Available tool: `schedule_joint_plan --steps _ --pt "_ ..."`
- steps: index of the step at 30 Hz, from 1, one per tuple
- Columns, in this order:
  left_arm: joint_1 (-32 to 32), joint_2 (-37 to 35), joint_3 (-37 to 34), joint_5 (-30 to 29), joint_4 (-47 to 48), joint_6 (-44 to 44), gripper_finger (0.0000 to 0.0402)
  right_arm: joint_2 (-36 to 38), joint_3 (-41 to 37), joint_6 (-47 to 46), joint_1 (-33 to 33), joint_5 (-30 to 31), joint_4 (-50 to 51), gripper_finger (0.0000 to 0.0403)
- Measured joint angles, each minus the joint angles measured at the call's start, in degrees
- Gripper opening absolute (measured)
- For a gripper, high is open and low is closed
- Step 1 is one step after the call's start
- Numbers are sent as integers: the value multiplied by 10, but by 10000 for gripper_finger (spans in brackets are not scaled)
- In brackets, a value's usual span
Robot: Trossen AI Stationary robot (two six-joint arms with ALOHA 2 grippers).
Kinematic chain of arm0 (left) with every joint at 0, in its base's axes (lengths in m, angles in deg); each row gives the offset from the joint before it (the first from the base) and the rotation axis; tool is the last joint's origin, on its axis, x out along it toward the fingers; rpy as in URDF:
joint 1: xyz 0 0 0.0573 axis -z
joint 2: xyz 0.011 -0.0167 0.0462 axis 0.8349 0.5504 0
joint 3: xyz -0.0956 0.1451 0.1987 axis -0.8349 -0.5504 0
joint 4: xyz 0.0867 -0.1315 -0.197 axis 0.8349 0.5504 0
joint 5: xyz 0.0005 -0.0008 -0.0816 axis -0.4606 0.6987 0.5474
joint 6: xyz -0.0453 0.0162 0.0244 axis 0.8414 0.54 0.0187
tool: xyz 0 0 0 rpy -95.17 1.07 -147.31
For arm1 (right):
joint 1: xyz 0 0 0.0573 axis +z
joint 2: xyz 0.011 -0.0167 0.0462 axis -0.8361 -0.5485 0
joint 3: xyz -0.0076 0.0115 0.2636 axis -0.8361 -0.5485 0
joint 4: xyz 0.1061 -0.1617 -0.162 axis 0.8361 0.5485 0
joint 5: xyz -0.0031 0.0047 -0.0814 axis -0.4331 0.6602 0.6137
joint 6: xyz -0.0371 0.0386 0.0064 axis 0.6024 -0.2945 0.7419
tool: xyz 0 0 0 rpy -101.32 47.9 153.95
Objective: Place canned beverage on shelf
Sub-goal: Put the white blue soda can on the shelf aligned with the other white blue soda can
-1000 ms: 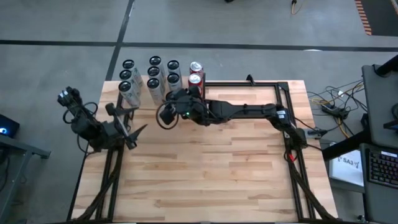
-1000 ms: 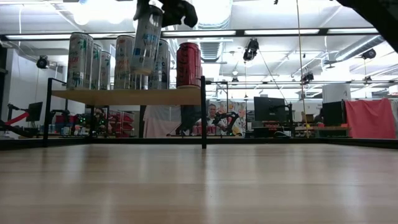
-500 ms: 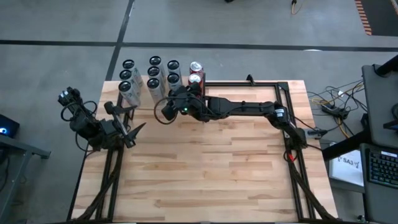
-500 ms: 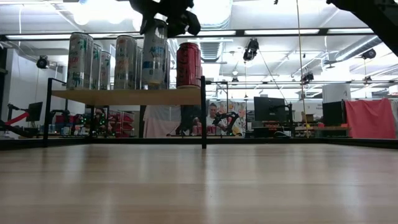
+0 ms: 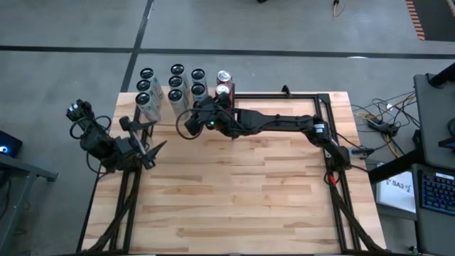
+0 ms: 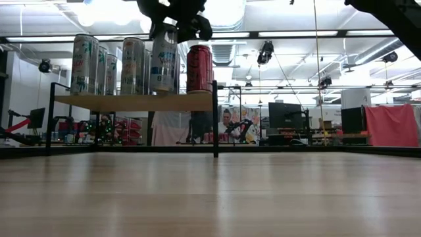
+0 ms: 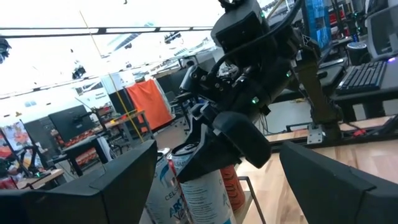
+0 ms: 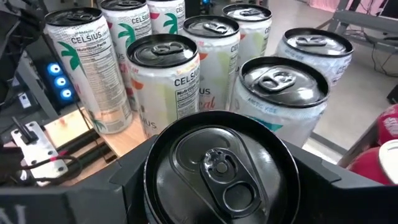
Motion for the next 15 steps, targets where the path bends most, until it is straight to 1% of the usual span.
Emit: schedule_joint_plan --steps 5,8,12,15 --pt "0 1 -11 1 1 -5 323 -8 -2 0 -3 1 -11 242" --pt "0 6 -22 0 6 20 323 -10 0 6 -3 0 -13 242" --pt "-4 23 -41 3 33 94 319 -10 0 7 -6 0 -11 242" --pt "-16 38 -70 24 33 182 308 -10 0 7 -9 0 -12 242"
